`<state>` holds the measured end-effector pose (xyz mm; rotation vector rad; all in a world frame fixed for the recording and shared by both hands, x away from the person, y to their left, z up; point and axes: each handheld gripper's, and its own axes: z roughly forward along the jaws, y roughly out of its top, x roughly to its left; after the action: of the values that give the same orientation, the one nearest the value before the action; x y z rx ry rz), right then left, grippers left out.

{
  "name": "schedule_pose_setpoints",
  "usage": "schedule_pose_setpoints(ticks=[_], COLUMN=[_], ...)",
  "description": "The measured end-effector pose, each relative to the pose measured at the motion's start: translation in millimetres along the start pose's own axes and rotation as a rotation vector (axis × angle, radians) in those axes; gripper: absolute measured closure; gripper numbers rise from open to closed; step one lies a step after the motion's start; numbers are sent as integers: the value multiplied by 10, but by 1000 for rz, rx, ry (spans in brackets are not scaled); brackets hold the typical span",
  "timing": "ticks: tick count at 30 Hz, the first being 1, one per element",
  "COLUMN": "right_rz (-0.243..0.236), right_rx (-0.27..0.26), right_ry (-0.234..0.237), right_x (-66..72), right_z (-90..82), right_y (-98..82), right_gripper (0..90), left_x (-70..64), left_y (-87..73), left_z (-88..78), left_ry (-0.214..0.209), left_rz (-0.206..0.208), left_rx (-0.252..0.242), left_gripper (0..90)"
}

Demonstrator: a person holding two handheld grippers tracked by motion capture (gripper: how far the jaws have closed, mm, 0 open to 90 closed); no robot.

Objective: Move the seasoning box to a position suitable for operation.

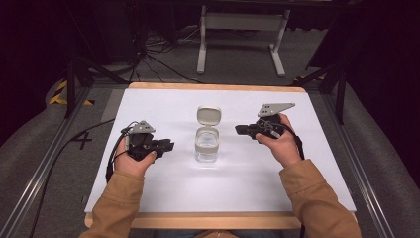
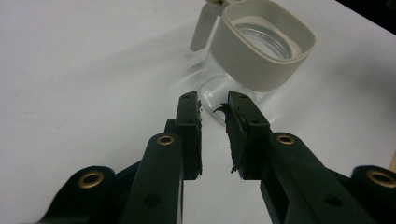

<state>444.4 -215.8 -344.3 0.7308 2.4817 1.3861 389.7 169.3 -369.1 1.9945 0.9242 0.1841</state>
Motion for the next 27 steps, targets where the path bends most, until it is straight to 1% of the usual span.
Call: schedule_pose_setpoints(ticks=[2, 3, 4, 7, 8, 9, 10, 11, 12, 13, 15, 18, 19, 21, 22, 27], right_rz=[-5, -2, 3, 14, 16, 18, 18, 18, 14, 14, 12, 1, 8, 8, 6, 2], right_rx=[-5, -12, -15, -33, -36, -39, -39, -39, -36, -36, -35, -40, -45, -51, -50, -47], right_ry=[-3, -2, -2, 1, 3, 3, 3, 3, -1, -1, -4, -7, -6, -6, -10, -22], right_x=[-14, -29, -44, -96, -113, -125, -138, -138, -159, -159, -176, -195, -196, -201, -201, -201], right_z=[2, 5, 10, 27, 35, 44, 54, 54, 79, 79, 102, 132, 135, 136, 137, 179], right_y=[52, 81, 112, 218, 260, 295, 332, 332, 406, 406, 477, 596, 624, 674, 697, 805], right_gripper=[900, 900, 900, 900, 900, 900, 900, 900, 900, 900, 900, 900, 900, 900, 900, 900], left_x=[-30, -40, -63, -121, -147, -147, -192, -192, -212, -223, -249, -260, -264, -259, -263, -304], left_y=[14, 21, 24, 30, 25, 25, 19, 19, 21, 20, 21, 19, 18, 27, 27, 26], left_z=[16, 22, 25, 48, 57, 57, 73, 73, 79, 88, 96, 99, 98, 107, 116, 183], left_ry=[-15, -22, -27, -57, -67, -67, -85, -85, -91, -102, -116, -120, -123, -126, -130, -148], left_rz=[8, 20, 14, 40, 40, 40, 50, 50, 56, 64, 68, 69, 60, 71, 66, 80], left_rx=[3, 3, 8, 18, 21, 21, 29, 29, 34, 31, 27, 25, 28, 31, 28, 47], left_gripper=[759, 759, 760, 767, 772, 776, 780, 782, 783, 783, 786, 788, 788, 788, 787, 786])
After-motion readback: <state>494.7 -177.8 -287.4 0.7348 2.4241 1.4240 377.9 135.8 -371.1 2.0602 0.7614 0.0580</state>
